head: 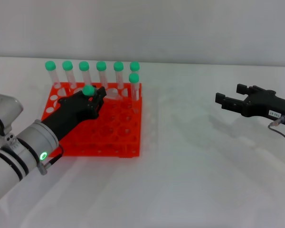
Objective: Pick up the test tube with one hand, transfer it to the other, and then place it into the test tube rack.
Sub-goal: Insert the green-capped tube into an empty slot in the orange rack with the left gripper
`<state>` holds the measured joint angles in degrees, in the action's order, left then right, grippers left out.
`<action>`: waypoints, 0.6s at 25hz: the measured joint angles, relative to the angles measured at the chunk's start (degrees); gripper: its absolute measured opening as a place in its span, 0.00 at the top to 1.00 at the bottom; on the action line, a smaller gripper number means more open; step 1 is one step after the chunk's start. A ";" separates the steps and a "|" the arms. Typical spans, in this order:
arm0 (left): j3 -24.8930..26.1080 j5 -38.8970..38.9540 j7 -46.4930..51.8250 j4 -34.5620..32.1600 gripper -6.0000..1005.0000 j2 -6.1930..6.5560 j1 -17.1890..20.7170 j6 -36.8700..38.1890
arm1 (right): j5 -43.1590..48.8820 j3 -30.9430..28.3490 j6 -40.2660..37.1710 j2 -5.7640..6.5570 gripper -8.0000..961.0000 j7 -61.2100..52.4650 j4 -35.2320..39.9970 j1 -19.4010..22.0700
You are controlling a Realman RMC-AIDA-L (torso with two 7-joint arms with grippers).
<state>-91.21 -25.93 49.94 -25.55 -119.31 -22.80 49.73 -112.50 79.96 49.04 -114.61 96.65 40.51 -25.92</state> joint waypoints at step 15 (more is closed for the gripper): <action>0.33 -0.55 6.95 0.51 0.78 0.28 -3.48 -3.35 | 0.00 -0.04 0.11 0.00 0.10 -0.06 0.00 0.48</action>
<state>-90.88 -26.47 56.89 -25.05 -119.03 -26.28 46.38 -112.50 79.92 49.15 -114.61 96.59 40.51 -25.43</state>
